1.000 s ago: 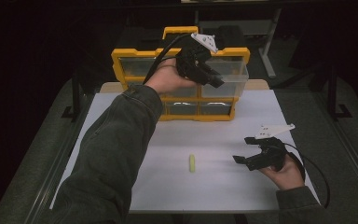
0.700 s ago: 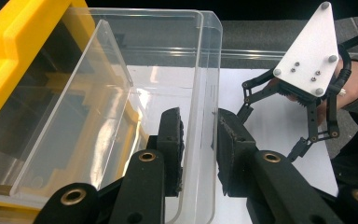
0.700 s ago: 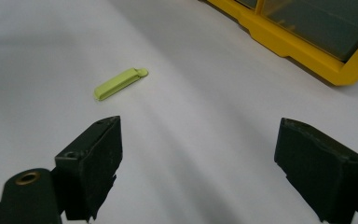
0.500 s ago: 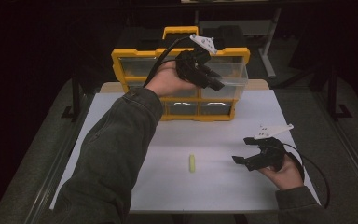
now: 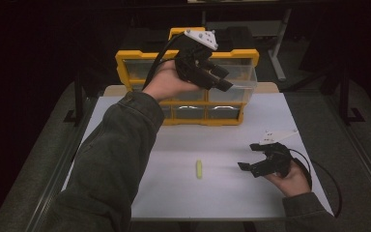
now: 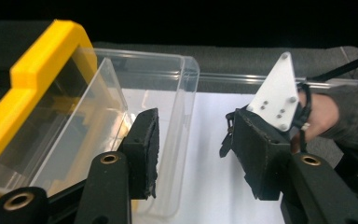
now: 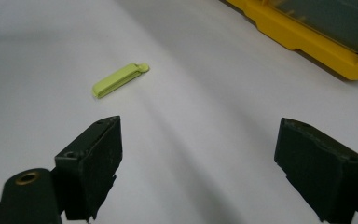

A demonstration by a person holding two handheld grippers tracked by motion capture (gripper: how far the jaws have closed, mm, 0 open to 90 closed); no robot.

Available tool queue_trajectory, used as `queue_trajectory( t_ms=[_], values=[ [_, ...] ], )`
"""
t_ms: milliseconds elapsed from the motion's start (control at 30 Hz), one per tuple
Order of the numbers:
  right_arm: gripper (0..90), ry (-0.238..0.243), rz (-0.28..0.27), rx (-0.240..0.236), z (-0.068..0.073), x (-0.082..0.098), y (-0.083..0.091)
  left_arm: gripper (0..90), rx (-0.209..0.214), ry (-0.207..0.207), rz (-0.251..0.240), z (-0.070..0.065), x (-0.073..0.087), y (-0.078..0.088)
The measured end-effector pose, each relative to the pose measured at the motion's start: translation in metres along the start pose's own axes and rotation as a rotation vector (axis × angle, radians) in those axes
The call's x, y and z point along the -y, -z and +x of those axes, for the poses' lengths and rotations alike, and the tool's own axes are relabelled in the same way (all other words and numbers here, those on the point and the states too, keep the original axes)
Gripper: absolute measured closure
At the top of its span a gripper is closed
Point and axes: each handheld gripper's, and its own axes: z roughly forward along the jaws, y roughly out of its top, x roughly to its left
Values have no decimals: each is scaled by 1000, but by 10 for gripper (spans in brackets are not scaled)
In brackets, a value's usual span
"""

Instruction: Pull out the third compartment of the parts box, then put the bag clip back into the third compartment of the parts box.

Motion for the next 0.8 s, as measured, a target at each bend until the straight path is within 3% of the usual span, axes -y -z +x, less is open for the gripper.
queue_trajectory(
  t_ms=[67, 233, 433, 567, 800],
  values=[
    [139, -3, -2, 5, -1, 0, -1, 498, -8, -13, -7, -3, 0, 7],
    [140, -15, -9, 4, -1, 2, -3, 418, 4, 1, -46, -14, 3, 23],
    [144, -25, -14, 8, -3, 3, -3, 370, -2, -1, -57, -25, 12, 36],
    [144, -38, -12, 6, -1, 2, -3, 355, -31, -2, -46, -30, 21, 42],
    [143, -36, -10, 10, -1, 3, -4, 332, -47, 30, -53, -35, 37, 51]
  ],
)
